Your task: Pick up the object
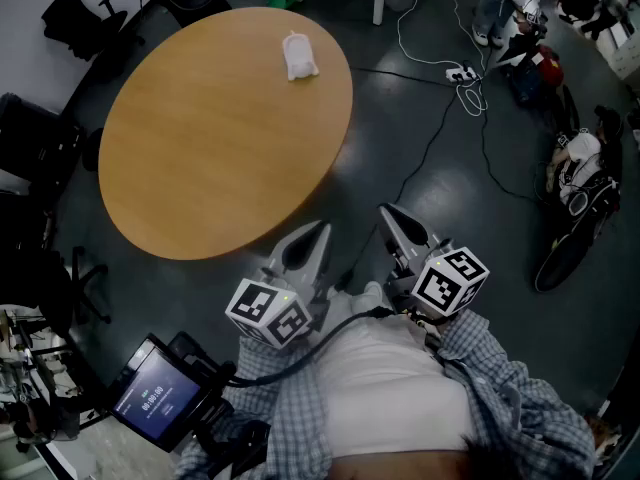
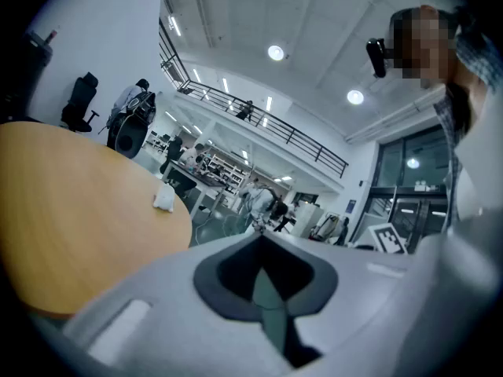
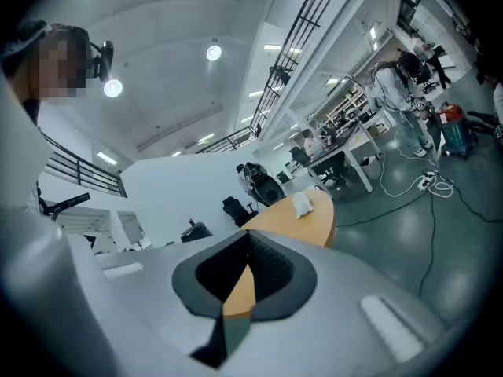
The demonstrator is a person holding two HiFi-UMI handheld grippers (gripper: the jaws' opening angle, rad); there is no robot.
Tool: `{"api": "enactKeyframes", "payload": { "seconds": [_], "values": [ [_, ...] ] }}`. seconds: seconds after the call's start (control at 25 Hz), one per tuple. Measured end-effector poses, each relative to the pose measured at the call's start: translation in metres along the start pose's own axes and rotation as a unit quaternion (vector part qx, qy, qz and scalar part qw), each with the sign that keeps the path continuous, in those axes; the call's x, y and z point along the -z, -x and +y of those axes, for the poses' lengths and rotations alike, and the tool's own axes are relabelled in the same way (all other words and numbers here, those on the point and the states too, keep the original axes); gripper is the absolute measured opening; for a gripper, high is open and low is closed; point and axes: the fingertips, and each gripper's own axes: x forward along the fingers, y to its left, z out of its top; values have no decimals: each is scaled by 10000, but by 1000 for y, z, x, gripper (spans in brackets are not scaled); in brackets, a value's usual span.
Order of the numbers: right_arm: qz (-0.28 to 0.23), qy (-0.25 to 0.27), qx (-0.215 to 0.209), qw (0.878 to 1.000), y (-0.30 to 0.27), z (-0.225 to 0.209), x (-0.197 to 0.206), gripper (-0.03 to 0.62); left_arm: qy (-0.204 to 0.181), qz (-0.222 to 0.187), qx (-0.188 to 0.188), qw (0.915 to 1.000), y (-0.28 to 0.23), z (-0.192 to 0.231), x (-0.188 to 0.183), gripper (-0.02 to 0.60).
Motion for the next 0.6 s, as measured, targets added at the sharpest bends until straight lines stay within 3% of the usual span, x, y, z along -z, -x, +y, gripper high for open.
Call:
{"api": "enactKeyframes", "payload": {
  "seconds": [0.6],
  "values": [
    [-33,35,50,10000,6,-2,-2,5,11,-27,89,10000,-3,-5,1,3]
  ]
}}
